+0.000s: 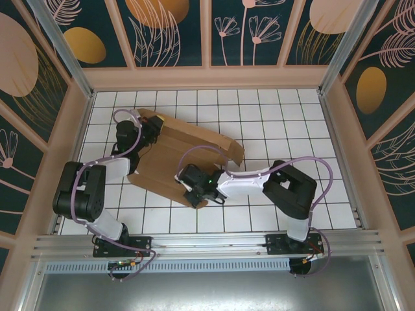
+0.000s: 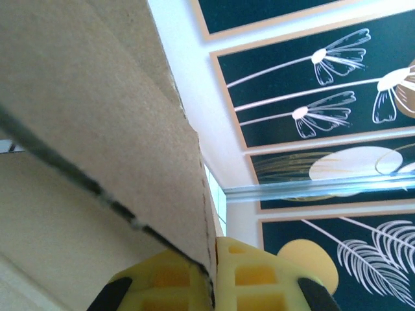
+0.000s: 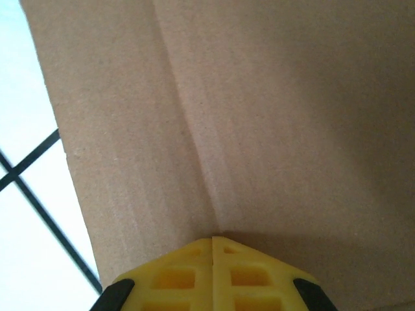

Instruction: Fold the paper box

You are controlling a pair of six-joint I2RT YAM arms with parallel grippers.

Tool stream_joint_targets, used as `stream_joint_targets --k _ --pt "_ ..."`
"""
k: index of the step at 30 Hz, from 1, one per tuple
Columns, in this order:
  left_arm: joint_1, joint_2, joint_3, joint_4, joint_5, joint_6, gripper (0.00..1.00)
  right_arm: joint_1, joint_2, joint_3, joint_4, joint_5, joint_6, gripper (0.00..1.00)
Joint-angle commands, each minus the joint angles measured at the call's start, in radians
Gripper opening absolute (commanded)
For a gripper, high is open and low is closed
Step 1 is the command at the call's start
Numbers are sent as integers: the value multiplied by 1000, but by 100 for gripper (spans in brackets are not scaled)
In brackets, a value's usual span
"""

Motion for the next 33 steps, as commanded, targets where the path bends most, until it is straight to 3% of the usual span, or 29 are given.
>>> stream_joint_targets --k 1,11,16,23,33 --pt "-2 -47 29 -66 -66 100 0 -75 24 -68 -113 58 10 0" --pt "-2 -89 -42 -61 -160 121 0 -254 19 -79 -123 52 5 0" --pt "-3 -57 -69 32 -159 61 0 -276 11 -60 -123 33 -16 0" --pt "-16 -76 -69 39 -202 64 0 -312 1 -52 -126 40 -52 0" --pt "-17 15 100 -224 -224 126 0 -399 28 -39 -191 26 -61 0"
